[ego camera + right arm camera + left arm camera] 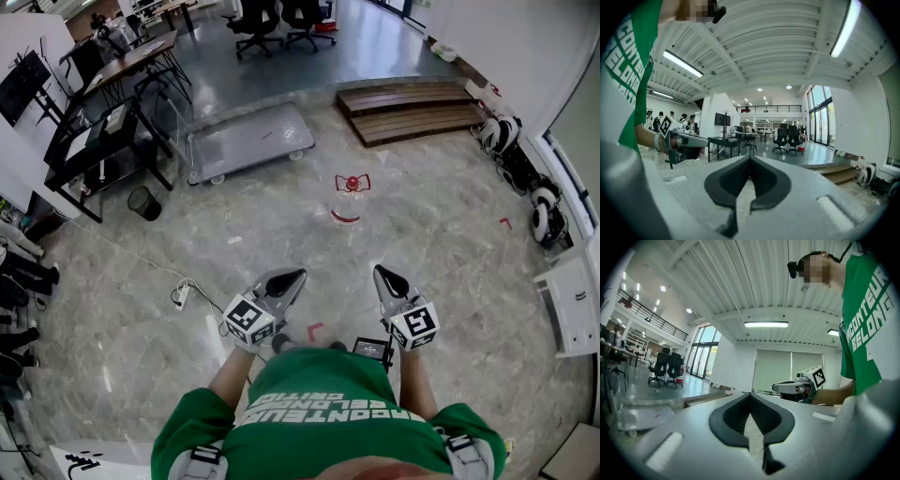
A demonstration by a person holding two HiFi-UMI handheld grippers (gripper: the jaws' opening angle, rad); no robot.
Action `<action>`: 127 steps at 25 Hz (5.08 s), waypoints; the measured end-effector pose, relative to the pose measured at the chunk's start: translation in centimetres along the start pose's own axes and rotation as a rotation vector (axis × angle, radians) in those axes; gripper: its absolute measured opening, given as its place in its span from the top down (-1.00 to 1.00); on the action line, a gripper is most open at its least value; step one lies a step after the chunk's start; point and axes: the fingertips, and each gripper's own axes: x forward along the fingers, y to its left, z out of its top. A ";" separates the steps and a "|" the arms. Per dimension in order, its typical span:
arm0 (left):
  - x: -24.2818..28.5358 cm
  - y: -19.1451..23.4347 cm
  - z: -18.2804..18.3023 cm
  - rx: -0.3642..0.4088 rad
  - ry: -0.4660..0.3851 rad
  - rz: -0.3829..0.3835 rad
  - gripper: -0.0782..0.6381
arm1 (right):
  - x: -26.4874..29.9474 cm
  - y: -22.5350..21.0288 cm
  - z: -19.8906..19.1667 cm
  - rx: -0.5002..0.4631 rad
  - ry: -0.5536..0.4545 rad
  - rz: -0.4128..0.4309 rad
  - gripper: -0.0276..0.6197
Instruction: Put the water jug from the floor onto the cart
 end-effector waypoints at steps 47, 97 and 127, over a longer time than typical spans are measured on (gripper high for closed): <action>4.3 -5.0 -2.8 0.005 0.051 0.081 0.73 | -2.8 -3.8 -2.3 0.019 -0.008 0.093 0.94; 3.9 26.9 0.8 -0.100 0.016 0.084 0.73 | 29.8 -4.9 2.3 -0.028 0.082 0.106 0.94; 6.2 33.8 0.4 -0.112 0.038 0.183 0.73 | 37.7 -9.1 1.3 -0.005 0.103 0.185 0.94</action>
